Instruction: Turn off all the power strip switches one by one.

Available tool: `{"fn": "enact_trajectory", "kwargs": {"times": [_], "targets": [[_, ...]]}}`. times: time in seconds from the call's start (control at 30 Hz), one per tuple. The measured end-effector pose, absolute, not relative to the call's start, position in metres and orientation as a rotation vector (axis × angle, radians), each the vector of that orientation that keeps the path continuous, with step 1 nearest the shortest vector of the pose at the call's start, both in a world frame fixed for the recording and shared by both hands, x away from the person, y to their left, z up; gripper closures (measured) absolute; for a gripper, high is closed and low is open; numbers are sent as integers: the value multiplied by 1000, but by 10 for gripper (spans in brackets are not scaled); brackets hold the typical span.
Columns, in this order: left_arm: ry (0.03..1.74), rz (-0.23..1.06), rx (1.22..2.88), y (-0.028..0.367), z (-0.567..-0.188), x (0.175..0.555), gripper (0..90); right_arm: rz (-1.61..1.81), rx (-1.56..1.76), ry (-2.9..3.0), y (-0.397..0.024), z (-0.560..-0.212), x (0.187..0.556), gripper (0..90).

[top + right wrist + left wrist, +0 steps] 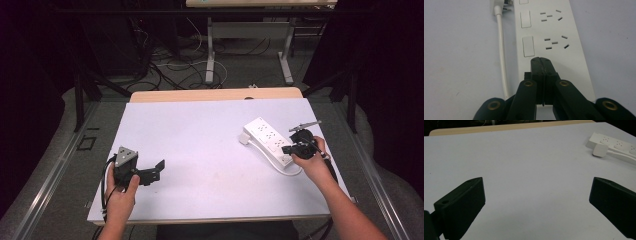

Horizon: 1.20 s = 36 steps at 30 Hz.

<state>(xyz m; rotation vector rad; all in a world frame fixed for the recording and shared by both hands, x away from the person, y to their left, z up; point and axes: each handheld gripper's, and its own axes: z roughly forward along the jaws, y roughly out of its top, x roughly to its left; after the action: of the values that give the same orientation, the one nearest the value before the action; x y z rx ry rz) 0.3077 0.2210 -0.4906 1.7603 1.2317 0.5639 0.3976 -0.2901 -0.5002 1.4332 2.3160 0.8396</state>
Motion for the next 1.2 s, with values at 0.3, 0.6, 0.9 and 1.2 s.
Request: {"fn": "enact_trajectory", "kwargs": {"times": [0.3,0.6,0.9,1.2], "targets": [[1232,563,1761,221,-491,308,4,821,1444,2326,-287,-493,405,900],[1235,561,1762,221,-491,308,4,820,1452,2325,-285,-489,412,900],[1234,568,1758,223,-491,308,4,821,1440,2328,-279,-487,420,900],[1234,570,1759,223,-491,308,3,838,1460,2317,-275,-491,427,900]]}}
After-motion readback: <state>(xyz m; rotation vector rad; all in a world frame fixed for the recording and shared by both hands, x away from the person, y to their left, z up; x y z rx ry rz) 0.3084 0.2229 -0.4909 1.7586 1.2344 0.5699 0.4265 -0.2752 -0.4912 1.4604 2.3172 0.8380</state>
